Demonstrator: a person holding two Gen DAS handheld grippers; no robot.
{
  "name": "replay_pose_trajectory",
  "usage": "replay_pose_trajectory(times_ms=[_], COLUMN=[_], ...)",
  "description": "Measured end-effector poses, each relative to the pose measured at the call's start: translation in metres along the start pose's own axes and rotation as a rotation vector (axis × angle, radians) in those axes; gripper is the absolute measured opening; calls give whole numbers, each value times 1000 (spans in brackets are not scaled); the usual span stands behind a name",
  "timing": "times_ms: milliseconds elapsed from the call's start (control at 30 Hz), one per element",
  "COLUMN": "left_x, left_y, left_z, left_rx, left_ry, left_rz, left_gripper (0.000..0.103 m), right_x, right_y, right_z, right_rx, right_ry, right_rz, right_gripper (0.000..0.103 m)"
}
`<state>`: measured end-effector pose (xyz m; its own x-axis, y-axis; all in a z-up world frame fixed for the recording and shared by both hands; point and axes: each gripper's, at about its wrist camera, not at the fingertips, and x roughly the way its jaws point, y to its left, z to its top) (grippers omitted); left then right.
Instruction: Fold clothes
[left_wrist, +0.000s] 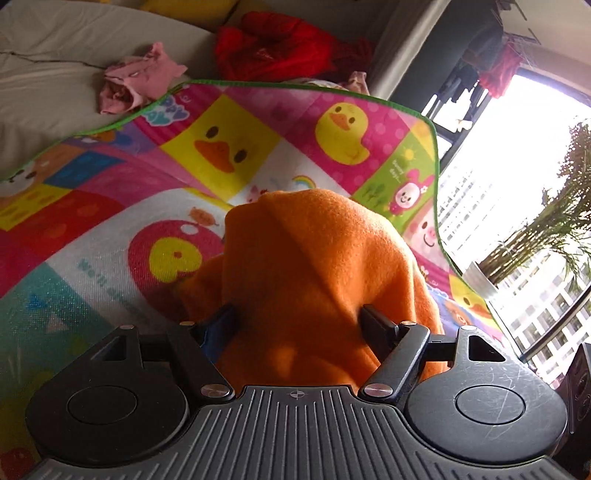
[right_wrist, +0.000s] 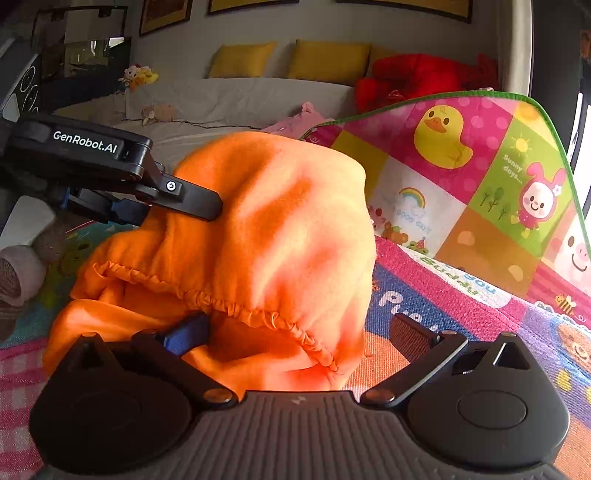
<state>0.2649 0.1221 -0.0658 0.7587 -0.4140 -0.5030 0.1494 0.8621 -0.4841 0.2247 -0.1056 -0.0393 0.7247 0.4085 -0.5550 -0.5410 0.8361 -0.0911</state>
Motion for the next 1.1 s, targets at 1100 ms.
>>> replay_pose_trajectory(times_ms=[1100], left_x=[5], left_y=[1], left_z=[-25], left_rx=[58], left_ry=[-35], left_rz=[25], left_gripper=[85], right_x=[51], right_y=[-50], right_z=[75], right_rx=[124], right_ry=[-14], right_rz=[-136], right_gripper=[103])
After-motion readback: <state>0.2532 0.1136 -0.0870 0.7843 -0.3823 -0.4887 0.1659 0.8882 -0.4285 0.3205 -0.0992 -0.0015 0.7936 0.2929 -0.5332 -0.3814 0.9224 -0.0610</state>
